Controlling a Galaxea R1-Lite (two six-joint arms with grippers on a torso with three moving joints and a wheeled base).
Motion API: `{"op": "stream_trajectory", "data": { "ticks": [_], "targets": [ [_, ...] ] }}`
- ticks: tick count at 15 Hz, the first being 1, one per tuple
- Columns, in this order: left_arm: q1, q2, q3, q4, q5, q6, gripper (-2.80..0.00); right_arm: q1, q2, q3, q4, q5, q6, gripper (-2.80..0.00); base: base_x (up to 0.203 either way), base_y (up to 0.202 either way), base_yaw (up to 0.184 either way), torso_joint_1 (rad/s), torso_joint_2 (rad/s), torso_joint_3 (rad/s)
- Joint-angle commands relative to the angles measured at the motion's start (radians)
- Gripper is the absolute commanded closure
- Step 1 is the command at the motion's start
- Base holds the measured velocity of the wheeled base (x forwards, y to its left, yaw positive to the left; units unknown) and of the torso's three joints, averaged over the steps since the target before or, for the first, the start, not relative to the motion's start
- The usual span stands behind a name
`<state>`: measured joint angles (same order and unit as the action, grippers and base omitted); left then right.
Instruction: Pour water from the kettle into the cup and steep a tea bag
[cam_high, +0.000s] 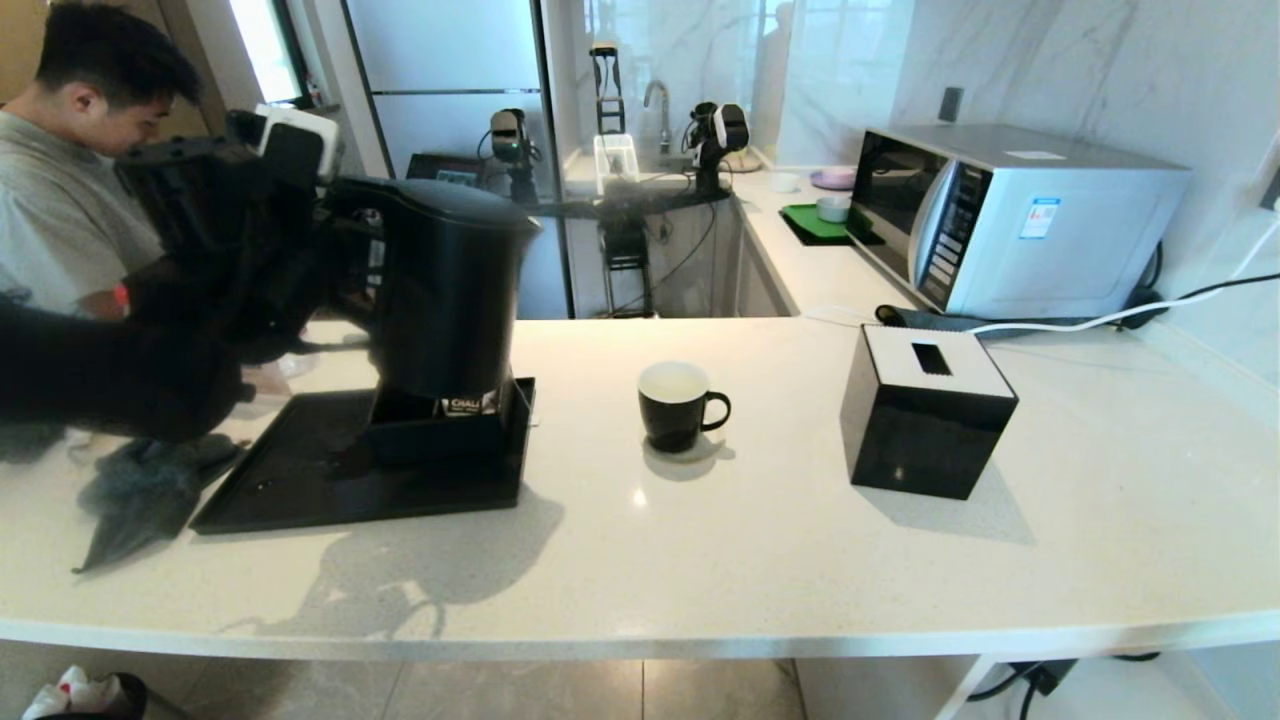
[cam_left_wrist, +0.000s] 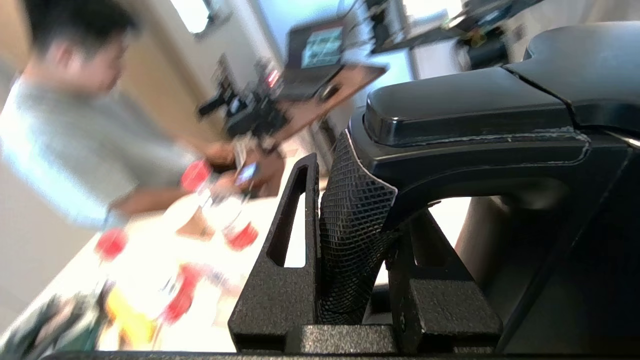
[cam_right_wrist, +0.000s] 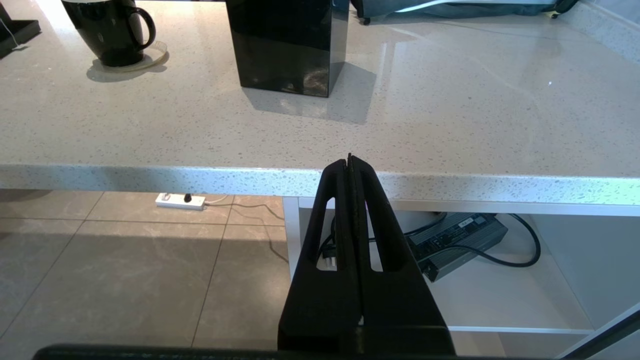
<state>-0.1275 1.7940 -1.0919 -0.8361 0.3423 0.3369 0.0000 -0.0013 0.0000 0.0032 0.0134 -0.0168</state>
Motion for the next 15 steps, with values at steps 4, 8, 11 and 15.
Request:
{"op": "stream_trajectory", "data": {
  "ticks": [4, 8, 11, 15],
  "targets": [
    [0.165, -0.186, 0.229, -0.047, -0.007, -0.053, 0.00, 0.000, 0.001, 0.000, 0.000, 0.000, 0.000, 0.00, 0.000, 0.000, 0.000, 0.000, 0.00, 0.000],
    [0.320, -0.210, 0.377, -0.263, -0.062, -0.088, 0.00, 0.000, 0.001, 0.000, 0.000, 0.000, 0.000, 0.00, 0.000, 0.000, 0.000, 0.000, 0.00, 0.000],
    [0.384, -0.208, 0.486, -0.371, -0.081, -0.151, 0.00, 0.000, 0.001, 0.000, 0.000, 0.000, 0.000, 0.00, 0.000, 0.000, 0.000, 0.000, 0.00, 0.000],
    [0.469, -0.157, 0.575, -0.503, -0.093, -0.199, 0.00, 0.000, 0.001, 0.000, 0.000, 0.000, 0.000, 0.00, 0.000, 0.000, 0.000, 0.000, 0.00, 0.000]
  ]
}}
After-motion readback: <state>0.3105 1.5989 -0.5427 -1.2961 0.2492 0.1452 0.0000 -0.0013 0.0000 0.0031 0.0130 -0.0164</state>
